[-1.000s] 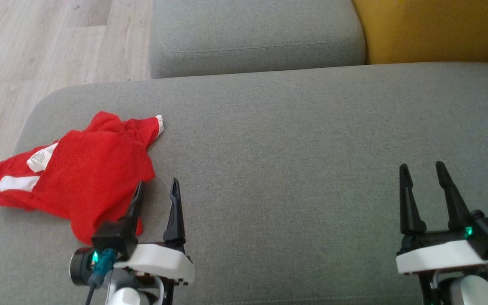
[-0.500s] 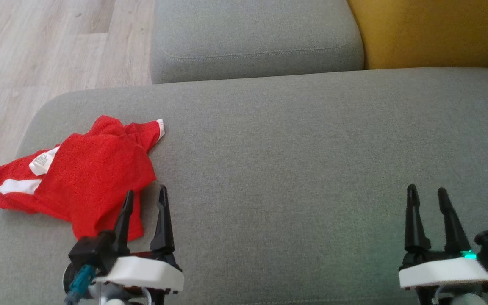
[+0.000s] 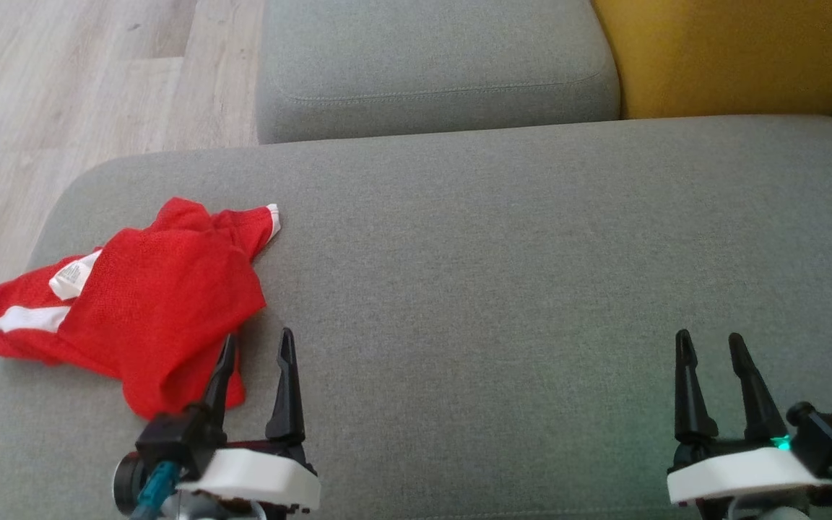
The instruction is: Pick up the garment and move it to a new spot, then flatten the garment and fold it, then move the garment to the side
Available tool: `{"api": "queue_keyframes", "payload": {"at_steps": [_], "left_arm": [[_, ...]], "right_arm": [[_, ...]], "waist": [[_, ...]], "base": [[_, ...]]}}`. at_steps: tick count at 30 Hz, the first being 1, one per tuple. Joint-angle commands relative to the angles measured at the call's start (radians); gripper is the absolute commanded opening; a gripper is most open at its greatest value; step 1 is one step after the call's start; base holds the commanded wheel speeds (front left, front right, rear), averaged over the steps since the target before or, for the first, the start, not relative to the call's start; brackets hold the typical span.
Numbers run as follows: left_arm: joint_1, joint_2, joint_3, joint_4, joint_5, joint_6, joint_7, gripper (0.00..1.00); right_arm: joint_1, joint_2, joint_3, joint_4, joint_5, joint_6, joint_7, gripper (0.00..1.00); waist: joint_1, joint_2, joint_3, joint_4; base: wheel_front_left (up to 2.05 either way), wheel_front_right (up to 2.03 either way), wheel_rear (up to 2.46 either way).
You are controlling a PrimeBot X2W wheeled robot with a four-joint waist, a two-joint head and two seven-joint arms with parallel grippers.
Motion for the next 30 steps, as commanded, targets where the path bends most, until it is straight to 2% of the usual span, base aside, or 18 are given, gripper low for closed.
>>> {"api": "queue_keyframes", "payload": {"at_steps": [1,10,15,22,30], "left_arm": [[-0.039,-0.007,0.027,-0.029,0.005,0.002,-0.012,1.00],[-0.045,-0.007,0.023,-0.013,0.002,0.002,-0.012,1.00],[-0.052,-0.007,0.026,-0.012,-0.003,0.003,-0.012,1.00],[-0.048,-0.007,0.042,-0.007,0.005,0.011,-0.012,1.00],[-0.044,-0.007,0.080,-0.008,0.020,0.003,-0.012,1.00]], "right_arm": [[-0.035,-0.010,0.026,-0.029,-0.007,0.008,-0.014,1.00],[-0.039,-0.010,0.021,-0.023,-0.013,0.008,-0.014,1.00],[-0.037,-0.010,0.022,-0.025,-0.018,0.008,-0.014,1.00],[-0.029,-0.010,0.042,-0.028,-0.024,0.008,-0.014,1.00],[-0.011,-0.010,0.063,-0.028,-0.018,0.008,-0.014,1.00]], "waist": [[0.0000,0.0000,0.000,0.000],[0.0000,0.0000,0.003,0.004],[0.0000,0.0000,0.005,0.033],[0.0000,0.0000,0.007,0.105],[0.0000,0.0000,-0.001,0.228]], "base": [[0.00,0.00,0.00],[0.00,0.00,0.00],[0.00,0.00,0.00],[0.00,0.00,0.00],[0.00,0.00,0.00]]}}
